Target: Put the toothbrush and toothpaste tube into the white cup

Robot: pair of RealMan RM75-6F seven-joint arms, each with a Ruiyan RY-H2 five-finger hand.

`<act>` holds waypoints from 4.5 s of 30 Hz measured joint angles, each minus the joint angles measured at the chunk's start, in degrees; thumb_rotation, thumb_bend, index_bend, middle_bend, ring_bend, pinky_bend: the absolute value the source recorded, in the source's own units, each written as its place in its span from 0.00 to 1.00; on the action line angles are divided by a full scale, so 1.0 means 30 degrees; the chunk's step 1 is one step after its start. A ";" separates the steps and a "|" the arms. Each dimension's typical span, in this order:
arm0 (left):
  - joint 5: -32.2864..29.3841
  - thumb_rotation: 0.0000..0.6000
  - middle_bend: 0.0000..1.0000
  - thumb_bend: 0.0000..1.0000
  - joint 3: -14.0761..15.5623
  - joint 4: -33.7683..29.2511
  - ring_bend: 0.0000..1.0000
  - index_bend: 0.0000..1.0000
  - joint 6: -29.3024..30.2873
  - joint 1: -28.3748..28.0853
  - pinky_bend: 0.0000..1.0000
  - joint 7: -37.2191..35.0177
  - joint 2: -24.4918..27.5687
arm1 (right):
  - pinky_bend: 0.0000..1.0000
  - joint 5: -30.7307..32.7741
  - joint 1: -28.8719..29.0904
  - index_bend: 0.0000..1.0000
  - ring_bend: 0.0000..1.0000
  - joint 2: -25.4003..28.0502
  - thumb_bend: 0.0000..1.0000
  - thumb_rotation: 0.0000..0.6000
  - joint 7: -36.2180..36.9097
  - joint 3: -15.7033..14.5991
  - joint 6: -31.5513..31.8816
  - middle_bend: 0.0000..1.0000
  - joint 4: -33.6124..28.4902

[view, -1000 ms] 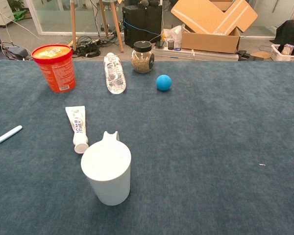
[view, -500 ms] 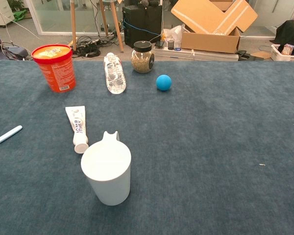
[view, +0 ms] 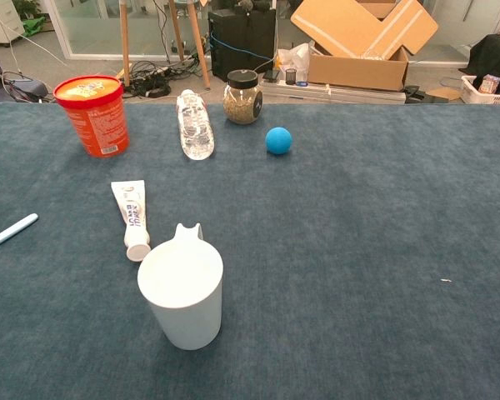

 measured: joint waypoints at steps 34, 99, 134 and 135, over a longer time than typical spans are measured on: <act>-0.3203 1.00 0.00 0.04 -0.0861 0.4803 0.00 0.03 -0.5117 -0.3869 0.00 -0.0580 -0.3078 | 0.57 0.1552 0.0307 0.12 0.15 0.0017 0.00 1.00 -0.0004 0.0422 -0.0773 0.09 0.0560; -0.5789 1.00 0.00 0.04 -0.0259 0.7999 0.00 0.04 -0.5829 -0.4147 0.00 0.0661 -0.4149 | 0.57 0.1737 0.0451 0.12 0.15 -0.0077 0.00 1.00 -0.0097 0.0381 -0.0889 0.09 0.0661; -0.7086 1.00 0.00 0.04 -0.0879 1.0420 0.00 0.05 -0.5356 -0.4711 0.00 0.3032 -0.5517 | 0.57 0.1679 0.0391 0.12 0.15 0.0037 0.00 1.00 0.0227 0.0421 -0.0771 0.09 0.0613; -0.7092 1.00 0.00 0.04 -0.0902 1.0421 0.00 0.06 -0.5441 -0.4714 0.00 0.2943 -0.5515 | 0.57 0.1683 0.0389 0.12 0.15 0.0041 0.00 1.00 0.0246 0.0430 -0.0764 0.09 0.0614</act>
